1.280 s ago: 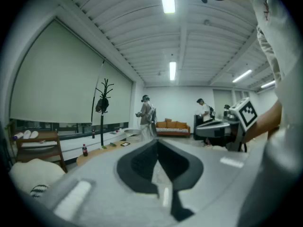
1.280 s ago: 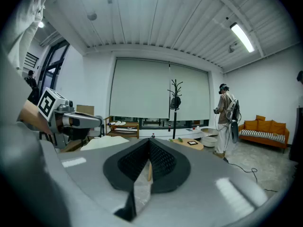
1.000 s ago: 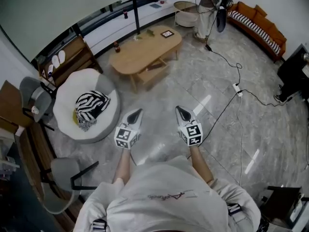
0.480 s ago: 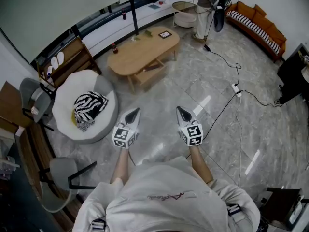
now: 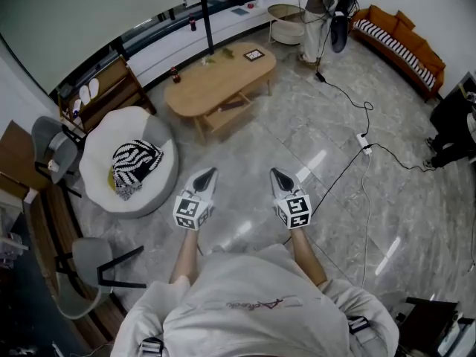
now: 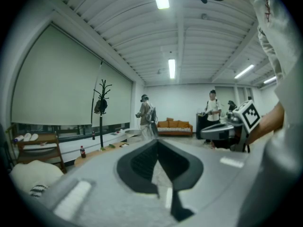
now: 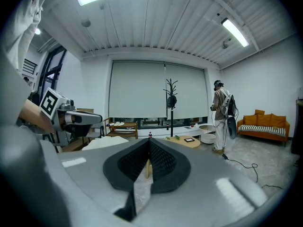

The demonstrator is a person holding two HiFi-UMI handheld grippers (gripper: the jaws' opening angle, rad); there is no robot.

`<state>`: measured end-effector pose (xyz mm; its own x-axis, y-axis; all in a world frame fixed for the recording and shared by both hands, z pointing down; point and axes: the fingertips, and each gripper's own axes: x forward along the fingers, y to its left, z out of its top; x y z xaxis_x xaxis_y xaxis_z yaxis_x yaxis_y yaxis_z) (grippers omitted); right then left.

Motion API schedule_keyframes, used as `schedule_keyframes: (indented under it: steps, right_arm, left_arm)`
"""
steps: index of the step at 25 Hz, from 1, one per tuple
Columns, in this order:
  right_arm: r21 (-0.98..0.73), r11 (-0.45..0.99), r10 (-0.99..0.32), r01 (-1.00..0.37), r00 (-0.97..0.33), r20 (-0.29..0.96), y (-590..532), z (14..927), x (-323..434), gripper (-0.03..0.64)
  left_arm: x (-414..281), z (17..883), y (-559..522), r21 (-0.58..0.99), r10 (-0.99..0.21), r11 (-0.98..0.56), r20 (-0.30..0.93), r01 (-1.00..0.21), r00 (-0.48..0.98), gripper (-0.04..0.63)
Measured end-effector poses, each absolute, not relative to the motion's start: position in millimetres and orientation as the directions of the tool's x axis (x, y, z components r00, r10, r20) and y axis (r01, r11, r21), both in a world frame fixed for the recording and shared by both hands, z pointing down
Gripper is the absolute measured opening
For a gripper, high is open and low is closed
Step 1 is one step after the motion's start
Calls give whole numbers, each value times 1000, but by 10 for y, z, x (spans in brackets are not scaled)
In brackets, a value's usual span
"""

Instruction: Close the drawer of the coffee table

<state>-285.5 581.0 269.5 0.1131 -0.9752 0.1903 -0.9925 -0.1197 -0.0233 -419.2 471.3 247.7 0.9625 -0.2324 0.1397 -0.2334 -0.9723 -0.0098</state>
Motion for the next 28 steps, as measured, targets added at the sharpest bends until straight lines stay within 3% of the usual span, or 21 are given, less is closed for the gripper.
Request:
schedule_keyframes:
  steps: [28]
  right_arm:
    - [-37, -109, -973, -993, 99, 211, 5576, 2945, -2399, 5]
  left_arm:
    - [-3598, 2786, 4482, 30, -219, -973, 172, -227, 960, 0]
